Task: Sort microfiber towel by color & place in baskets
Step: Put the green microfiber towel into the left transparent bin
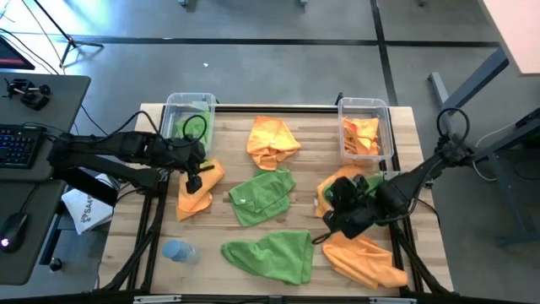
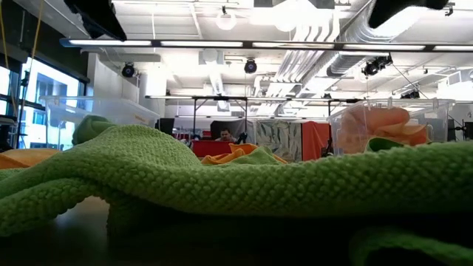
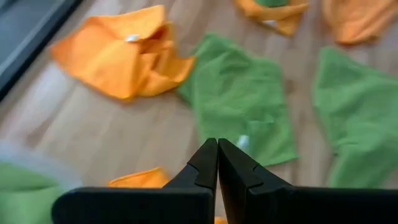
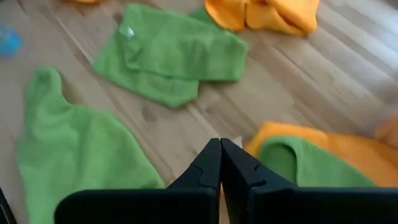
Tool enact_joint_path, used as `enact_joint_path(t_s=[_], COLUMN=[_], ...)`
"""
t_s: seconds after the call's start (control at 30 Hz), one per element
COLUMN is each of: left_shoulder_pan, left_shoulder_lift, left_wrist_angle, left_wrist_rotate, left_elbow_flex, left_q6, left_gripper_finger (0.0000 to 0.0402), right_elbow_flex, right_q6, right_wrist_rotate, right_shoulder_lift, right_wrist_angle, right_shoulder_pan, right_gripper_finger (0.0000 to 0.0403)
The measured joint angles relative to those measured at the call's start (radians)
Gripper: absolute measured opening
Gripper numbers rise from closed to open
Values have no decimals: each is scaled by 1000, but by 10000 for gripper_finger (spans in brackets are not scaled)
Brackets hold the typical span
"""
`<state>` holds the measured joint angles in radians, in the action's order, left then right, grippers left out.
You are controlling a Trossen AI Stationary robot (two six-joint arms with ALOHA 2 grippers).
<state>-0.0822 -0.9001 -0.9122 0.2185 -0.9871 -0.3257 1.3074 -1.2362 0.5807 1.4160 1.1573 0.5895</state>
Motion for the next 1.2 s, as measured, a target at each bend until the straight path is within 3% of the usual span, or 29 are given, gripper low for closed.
enact_joint_path(t_s=[0.4, 0.83, 1.2], left_shoulder_pan=[-194, -213, -165], left_shoulder_lift=[-261, -631, -833], left_wrist_angle=[217, 420, 512], left_wrist_rotate=[11, -31, -59], left_elbow_flex=[0, 0, 0], left_q6=[-28, 69, 145], left_gripper_finger=[0, 2, 84], right_elbow_flex=[4, 4, 3], right_q6=[-67, 3, 33], right_wrist_rotate=[-32, -54, 20], right_shoulder_lift=[25, 25, 25], right_wrist_angle=[66, 80, 78], right_shoulder_pan=[40, 40, 40], right_gripper_finger=[0, 0, 0])
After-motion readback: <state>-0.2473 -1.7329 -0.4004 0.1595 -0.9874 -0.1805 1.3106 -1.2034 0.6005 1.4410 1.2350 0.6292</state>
